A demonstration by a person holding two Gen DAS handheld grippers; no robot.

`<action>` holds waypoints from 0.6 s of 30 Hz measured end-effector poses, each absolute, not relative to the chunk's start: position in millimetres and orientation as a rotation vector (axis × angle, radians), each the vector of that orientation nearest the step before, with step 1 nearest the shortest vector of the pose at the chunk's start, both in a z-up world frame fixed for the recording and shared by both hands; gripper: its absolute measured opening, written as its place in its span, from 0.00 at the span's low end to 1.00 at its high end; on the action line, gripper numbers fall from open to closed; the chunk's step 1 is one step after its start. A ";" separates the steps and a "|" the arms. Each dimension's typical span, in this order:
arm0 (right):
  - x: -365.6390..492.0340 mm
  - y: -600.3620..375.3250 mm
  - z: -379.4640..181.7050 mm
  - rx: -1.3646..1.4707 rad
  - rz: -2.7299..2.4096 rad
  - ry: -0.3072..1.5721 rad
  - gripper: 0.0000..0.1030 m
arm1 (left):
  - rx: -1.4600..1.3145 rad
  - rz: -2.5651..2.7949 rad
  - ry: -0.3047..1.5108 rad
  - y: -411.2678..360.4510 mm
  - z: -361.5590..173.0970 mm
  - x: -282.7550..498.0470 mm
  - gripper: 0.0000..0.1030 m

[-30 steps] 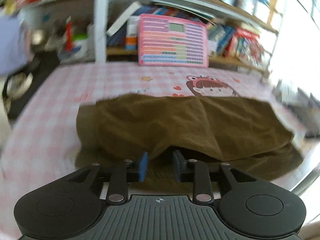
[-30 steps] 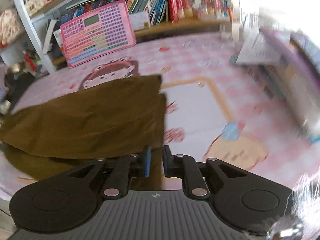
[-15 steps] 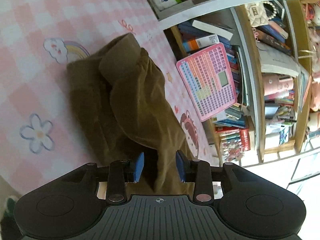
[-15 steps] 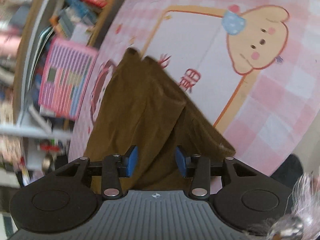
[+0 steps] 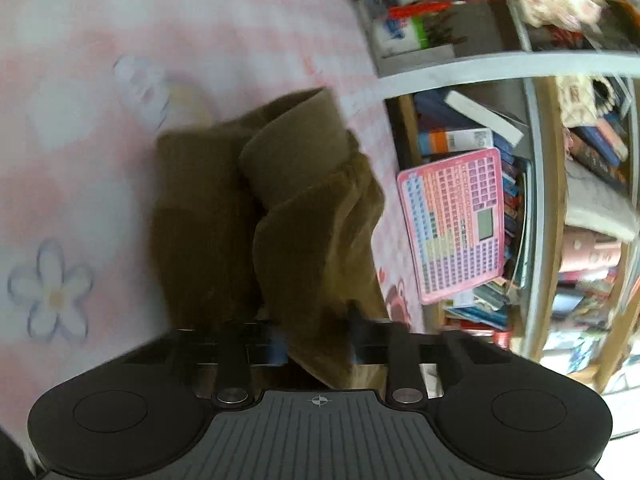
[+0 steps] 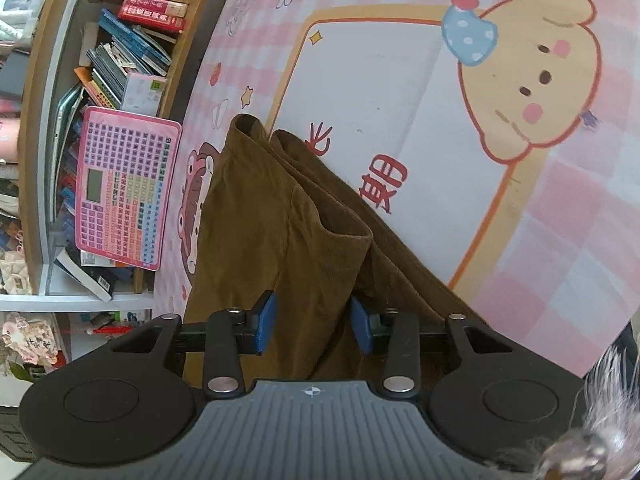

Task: Fold clothes
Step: 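Lift the garment with both tools and fold it over on itself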

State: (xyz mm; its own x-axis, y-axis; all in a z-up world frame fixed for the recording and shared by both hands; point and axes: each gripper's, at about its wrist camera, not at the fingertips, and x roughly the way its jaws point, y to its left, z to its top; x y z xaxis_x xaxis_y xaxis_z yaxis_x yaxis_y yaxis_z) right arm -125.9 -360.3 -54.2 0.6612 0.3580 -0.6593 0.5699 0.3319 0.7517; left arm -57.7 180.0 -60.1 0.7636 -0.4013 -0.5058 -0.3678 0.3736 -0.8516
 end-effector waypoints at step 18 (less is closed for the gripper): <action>-139.3 -363.1 -47.6 1.182 -0.122 0.879 0.21 | -1.205 -0.017 0.727 190.0 -59.4 -61.5 0.39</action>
